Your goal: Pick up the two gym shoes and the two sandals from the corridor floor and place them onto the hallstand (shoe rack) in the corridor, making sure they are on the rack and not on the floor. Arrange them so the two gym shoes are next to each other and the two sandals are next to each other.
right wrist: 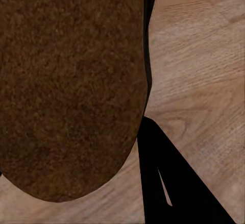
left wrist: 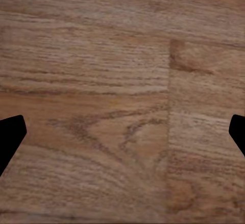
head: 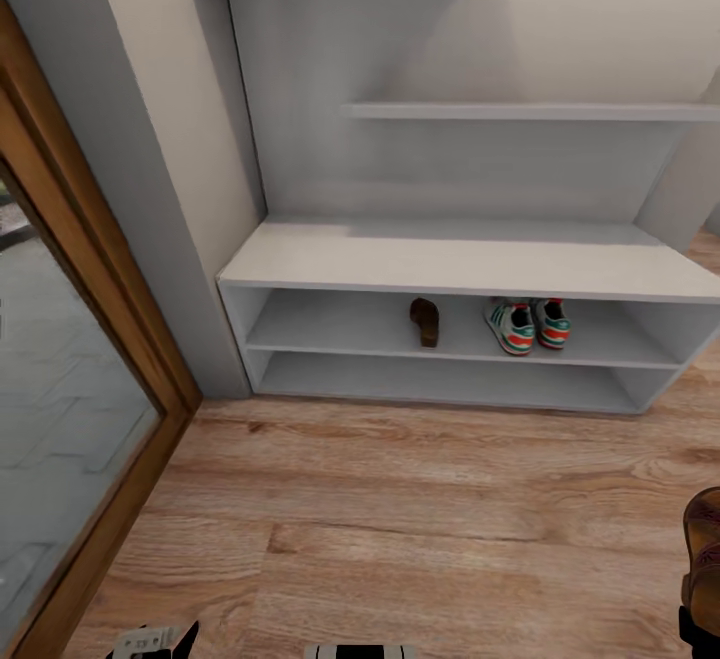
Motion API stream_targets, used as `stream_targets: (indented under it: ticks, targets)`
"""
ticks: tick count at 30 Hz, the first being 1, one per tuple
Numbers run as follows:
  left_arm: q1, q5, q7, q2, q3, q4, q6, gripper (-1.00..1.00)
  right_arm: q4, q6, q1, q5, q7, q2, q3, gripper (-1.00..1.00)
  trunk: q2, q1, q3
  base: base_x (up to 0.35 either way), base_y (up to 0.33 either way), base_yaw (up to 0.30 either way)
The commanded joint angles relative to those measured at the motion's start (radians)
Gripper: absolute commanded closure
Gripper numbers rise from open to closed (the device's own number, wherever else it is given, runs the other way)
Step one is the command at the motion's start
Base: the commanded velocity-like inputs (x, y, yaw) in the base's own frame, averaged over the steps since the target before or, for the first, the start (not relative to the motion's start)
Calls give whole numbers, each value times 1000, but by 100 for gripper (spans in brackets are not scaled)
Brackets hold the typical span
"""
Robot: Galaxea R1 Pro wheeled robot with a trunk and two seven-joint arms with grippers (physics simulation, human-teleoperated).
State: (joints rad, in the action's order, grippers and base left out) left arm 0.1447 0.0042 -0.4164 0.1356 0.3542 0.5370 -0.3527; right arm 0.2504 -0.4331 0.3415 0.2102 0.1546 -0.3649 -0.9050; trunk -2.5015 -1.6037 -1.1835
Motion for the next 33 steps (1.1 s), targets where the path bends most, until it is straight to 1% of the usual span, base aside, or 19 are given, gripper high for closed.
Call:
stream_targets:
  ticks: [1,4,9,12,24,25,27,29,30,31,33]
  targets:
    - [1,0,-9,-1,5,-2,-2,-100,0,-4,1,6,6,0,-9,100,0,0,-1,-3,301,0]
    - [1,0,-9,-1,5,-2,-2,-100,0,-3,1,6,6,0,-9,100,0,0,-1,-1,301,-109]
    - [1,0,-9,-1,5,-2,-2,-100,0,-3,1,6,6,0,-9,100,0,0,0,0,298,-234]
    - [1,0,-9,-1,5,-1,-2,-100,0,-4,1,6,6,0,-9,100,0,0,0,0,198,-107]
    - [1,0,-6,0,6,-2,-2,-100,1,-4,1,6,6,0,-9,100,0,0,1,0,22,-11]
    - [2,-22,-6,2,6,-1,-2,-100,1,-4,1,6,9,12,-8,100,0,0,1,0,0,0]
    - [2,-28,-6,2,6,-1,-2,-100,1,-4,1,6,9,15,-8,100,0,0,1,0,0,0]
    - [2,-32,-6,1,5,0,-8,-100,-1,-3,1,11,10,32,-7,100,0,0,1,0,0,0]
    - [2,-33,-5,1,5,-1,-20,-100,0,-2,1,22,11,59,3,100,0,0,1,0,0,0]
    - [3,-33,-5,2,6,-1,-33,-100,4,-1,2,49,10,104,35,100,0,0,1,0,0,0]
    - [2,-33,-6,2,5,-1,-42,-100,16,1,2,96,6,172,104,100,0,0,1,0,0,0]
